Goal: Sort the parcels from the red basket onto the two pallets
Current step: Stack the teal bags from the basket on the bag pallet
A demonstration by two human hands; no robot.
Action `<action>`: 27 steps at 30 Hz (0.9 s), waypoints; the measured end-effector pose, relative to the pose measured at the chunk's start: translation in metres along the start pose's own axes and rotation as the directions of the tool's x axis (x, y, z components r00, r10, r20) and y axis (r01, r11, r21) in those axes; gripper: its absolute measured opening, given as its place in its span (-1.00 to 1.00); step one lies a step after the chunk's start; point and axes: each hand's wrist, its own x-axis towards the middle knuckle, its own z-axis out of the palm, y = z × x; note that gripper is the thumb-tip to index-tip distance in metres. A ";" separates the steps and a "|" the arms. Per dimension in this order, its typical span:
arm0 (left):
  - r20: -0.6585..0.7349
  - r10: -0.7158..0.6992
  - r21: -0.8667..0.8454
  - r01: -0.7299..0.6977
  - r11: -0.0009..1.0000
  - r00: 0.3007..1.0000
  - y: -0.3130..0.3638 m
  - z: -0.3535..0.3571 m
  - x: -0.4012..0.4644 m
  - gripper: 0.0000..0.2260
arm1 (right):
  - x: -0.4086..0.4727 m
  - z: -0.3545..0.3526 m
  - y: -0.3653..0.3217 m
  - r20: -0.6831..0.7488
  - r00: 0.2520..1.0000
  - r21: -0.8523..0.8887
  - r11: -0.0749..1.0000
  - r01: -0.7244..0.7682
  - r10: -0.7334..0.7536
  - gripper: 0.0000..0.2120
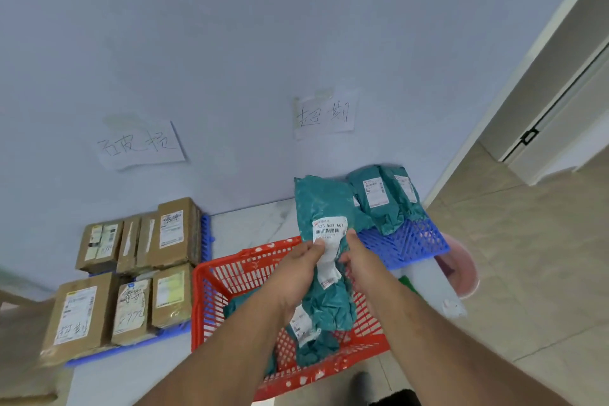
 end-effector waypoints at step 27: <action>-0.119 -0.248 -0.146 0.231 0.962 0.961 -0.004 0.181 0.249 -0.71 | 0.241 -0.159 -0.055 0.048 0.981 0.032 0.982 -0.189 0.187 -0.25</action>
